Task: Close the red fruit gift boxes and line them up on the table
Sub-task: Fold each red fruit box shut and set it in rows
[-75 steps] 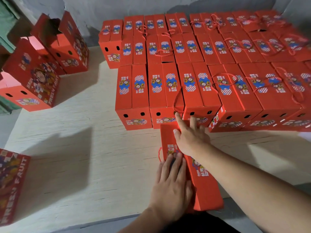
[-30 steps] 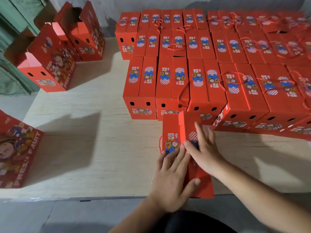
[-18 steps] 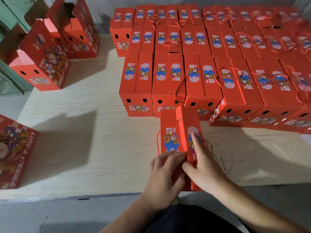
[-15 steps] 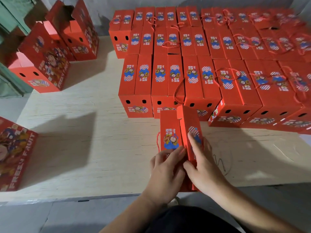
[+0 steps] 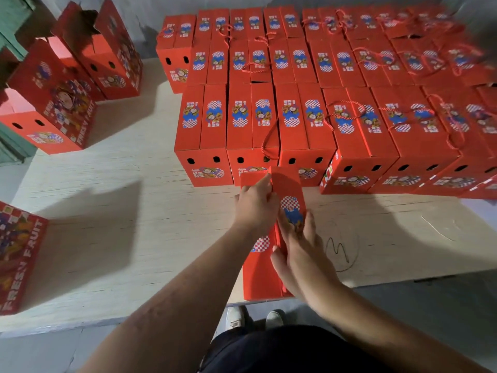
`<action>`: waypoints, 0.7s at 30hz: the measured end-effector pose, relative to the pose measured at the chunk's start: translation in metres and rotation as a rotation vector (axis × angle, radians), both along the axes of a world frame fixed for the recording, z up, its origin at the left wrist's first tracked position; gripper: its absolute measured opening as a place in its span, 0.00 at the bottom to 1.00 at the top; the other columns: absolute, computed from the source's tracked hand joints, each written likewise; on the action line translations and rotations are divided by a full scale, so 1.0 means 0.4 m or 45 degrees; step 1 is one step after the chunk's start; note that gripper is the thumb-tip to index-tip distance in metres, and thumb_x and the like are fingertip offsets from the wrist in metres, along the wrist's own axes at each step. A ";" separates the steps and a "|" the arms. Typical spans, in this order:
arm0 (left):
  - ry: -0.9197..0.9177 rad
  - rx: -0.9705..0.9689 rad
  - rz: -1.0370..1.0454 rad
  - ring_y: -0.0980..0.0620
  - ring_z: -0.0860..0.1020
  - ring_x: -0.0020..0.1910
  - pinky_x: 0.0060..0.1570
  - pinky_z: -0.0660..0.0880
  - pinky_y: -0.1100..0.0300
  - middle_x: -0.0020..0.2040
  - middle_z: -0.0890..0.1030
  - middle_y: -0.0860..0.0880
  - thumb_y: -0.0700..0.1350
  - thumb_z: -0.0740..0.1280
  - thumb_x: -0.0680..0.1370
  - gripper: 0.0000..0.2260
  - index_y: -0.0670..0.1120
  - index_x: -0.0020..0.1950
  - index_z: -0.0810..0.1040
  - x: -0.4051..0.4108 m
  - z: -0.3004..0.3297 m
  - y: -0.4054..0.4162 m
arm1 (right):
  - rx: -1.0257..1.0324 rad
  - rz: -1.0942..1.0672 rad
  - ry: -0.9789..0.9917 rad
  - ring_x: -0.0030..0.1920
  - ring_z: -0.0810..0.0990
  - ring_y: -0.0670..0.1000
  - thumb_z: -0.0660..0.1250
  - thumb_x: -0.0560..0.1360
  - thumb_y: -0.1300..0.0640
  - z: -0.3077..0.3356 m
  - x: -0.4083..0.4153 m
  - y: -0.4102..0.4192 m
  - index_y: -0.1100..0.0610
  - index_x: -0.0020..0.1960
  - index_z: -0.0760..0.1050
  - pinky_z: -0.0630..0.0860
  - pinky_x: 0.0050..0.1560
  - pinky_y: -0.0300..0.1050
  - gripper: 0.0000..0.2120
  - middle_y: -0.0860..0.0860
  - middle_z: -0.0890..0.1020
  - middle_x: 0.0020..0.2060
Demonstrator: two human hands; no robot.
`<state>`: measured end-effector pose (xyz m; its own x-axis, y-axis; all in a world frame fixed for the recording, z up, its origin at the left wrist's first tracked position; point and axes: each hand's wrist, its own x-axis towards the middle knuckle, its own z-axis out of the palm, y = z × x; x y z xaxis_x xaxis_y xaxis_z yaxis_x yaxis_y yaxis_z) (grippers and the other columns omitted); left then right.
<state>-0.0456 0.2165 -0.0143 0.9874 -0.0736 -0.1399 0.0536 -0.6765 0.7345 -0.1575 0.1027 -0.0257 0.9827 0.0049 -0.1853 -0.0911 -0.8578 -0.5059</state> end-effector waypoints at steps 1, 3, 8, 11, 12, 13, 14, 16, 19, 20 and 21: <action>-0.022 -0.062 0.017 0.39 0.79 0.55 0.62 0.74 0.43 0.49 0.85 0.47 0.47 0.58 0.78 0.20 0.52 0.68 0.78 0.001 -0.005 -0.001 | 0.013 0.030 0.031 0.74 0.64 0.66 0.60 0.78 0.40 0.003 0.002 -0.004 0.31 0.78 0.32 0.78 0.50 0.54 0.42 0.57 0.37 0.81; -0.043 -0.113 0.002 0.41 0.80 0.56 0.64 0.72 0.43 0.48 0.85 0.52 0.50 0.59 0.79 0.17 0.54 0.66 0.79 -0.002 -0.024 0.000 | 0.051 0.125 0.110 0.77 0.57 0.67 0.62 0.73 0.36 0.004 0.000 -0.023 0.32 0.77 0.29 0.76 0.55 0.60 0.48 0.54 0.29 0.79; -0.171 0.249 -0.202 0.48 0.67 0.68 0.65 0.55 0.54 0.63 0.81 0.53 0.55 0.57 0.85 0.23 0.55 0.80 0.65 -0.008 -0.074 0.020 | -0.047 0.228 0.121 0.79 0.47 0.63 0.60 0.77 0.38 0.003 -0.020 -0.037 0.38 0.80 0.33 0.72 0.65 0.64 0.44 0.52 0.23 0.76; -0.170 0.461 -0.314 0.45 0.58 0.73 0.69 0.54 0.46 0.80 0.64 0.52 0.59 0.50 0.86 0.24 0.57 0.83 0.56 -0.012 -0.087 0.033 | -0.129 0.198 0.098 0.79 0.44 0.62 0.59 0.79 0.43 0.007 -0.027 -0.015 0.41 0.81 0.34 0.74 0.64 0.61 0.42 0.50 0.23 0.76; -0.154 0.488 -0.319 0.45 0.54 0.75 0.70 0.53 0.44 0.83 0.56 0.54 0.60 0.48 0.86 0.25 0.58 0.83 0.54 -0.011 -0.088 0.035 | -0.165 0.190 0.106 0.80 0.44 0.63 0.59 0.79 0.45 0.010 -0.027 -0.007 0.42 0.81 0.34 0.73 0.65 0.60 0.41 0.51 0.24 0.77; -0.153 0.492 -0.325 0.46 0.52 0.76 0.71 0.52 0.43 0.84 0.52 0.55 0.60 0.46 0.86 0.25 0.58 0.83 0.53 -0.011 -0.088 0.036 | -0.209 0.182 0.114 0.80 0.44 0.64 0.58 0.79 0.45 0.012 -0.027 0.000 0.44 0.82 0.34 0.72 0.67 0.61 0.41 0.52 0.25 0.77; -0.167 0.495 -0.340 0.47 0.52 0.76 0.72 0.51 0.44 0.83 0.55 0.55 0.61 0.44 0.85 0.26 0.57 0.84 0.52 -0.011 -0.088 0.037 | -0.260 0.180 0.123 0.80 0.44 0.66 0.58 0.79 0.45 0.015 -0.026 0.006 0.45 0.82 0.34 0.70 0.70 0.61 0.42 0.54 0.26 0.78; -0.214 0.512 -0.360 0.48 0.53 0.76 0.72 0.49 0.47 0.81 0.62 0.55 0.62 0.39 0.85 0.29 0.54 0.84 0.51 -0.018 -0.085 0.041 | -0.332 0.192 0.153 0.80 0.45 0.68 0.59 0.79 0.45 0.016 -0.024 0.015 0.48 0.81 0.32 0.66 0.74 0.62 0.43 0.56 0.27 0.78; -0.236 0.526 -0.301 0.48 0.53 0.77 0.74 0.50 0.46 0.82 0.60 0.56 0.60 0.43 0.86 0.27 0.55 0.84 0.53 -0.023 -0.087 0.040 | -0.314 0.172 0.152 0.80 0.46 0.67 0.58 0.80 0.42 0.013 -0.025 0.012 0.46 0.81 0.31 0.65 0.73 0.61 0.42 0.55 0.27 0.78; -0.209 0.501 -0.276 0.48 0.53 0.77 0.75 0.50 0.46 0.82 0.59 0.56 0.60 0.46 0.85 0.26 0.57 0.83 0.54 -0.022 -0.087 0.035 | -0.296 0.166 0.126 0.80 0.46 0.66 0.55 0.81 0.40 0.011 -0.027 0.005 0.45 0.81 0.31 0.66 0.73 0.61 0.40 0.53 0.27 0.79; -0.155 0.444 -0.254 0.49 0.52 0.78 0.75 0.50 0.45 0.82 0.59 0.56 0.61 0.49 0.84 0.26 0.59 0.83 0.56 -0.016 -0.084 0.033 | -0.275 0.172 0.110 0.80 0.45 0.64 0.52 0.81 0.37 0.010 -0.027 -0.001 0.42 0.81 0.31 0.67 0.72 0.61 0.38 0.50 0.27 0.79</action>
